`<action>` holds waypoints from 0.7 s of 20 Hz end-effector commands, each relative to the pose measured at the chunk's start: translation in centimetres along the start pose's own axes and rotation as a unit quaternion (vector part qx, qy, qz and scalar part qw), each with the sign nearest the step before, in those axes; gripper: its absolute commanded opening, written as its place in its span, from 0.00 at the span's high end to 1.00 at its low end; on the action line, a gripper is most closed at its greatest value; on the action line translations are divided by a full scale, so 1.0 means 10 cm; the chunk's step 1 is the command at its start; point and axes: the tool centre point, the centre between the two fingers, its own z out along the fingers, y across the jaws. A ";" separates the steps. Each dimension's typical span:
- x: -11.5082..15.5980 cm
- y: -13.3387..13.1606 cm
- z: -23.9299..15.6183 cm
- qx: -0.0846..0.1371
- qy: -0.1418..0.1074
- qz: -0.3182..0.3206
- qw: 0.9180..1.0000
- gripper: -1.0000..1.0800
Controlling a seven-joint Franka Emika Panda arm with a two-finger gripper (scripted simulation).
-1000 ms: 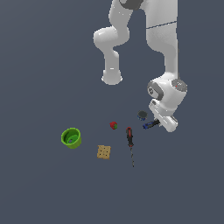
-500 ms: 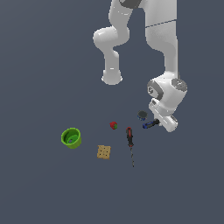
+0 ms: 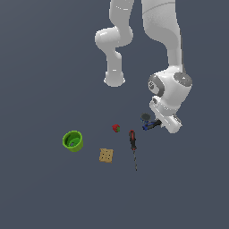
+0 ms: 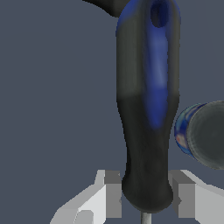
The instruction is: Pick up a designated object from a clutter of objects.
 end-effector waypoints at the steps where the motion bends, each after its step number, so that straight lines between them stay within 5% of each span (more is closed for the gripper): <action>1: 0.15 -0.03 -0.21 0.001 0.000 0.001 1.000 1.00; 14: 1.11 -0.21 -1.51 0.000 0.001 0.002 1.000 1.00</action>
